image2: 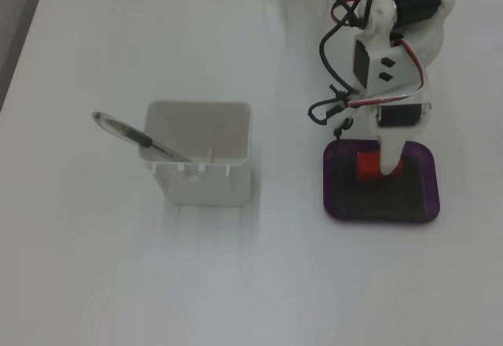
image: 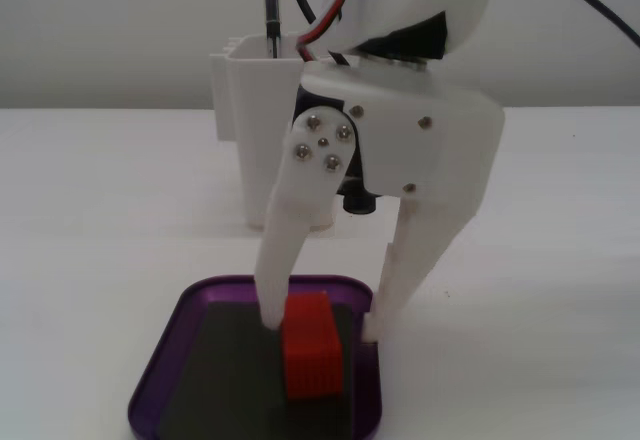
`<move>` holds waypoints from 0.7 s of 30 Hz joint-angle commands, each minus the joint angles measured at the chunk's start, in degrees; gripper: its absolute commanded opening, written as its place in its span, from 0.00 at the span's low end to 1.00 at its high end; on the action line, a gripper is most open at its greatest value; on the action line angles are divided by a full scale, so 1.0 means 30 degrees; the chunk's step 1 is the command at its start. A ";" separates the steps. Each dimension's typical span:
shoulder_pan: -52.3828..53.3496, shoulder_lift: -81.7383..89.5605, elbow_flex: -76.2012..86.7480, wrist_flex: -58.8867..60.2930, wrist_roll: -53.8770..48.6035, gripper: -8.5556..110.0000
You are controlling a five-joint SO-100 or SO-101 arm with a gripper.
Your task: Pick up the red cube and place it in the box.
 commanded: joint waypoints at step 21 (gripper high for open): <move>0.0264 1.1865 -0.0117 1.0430 -0.1582 0.20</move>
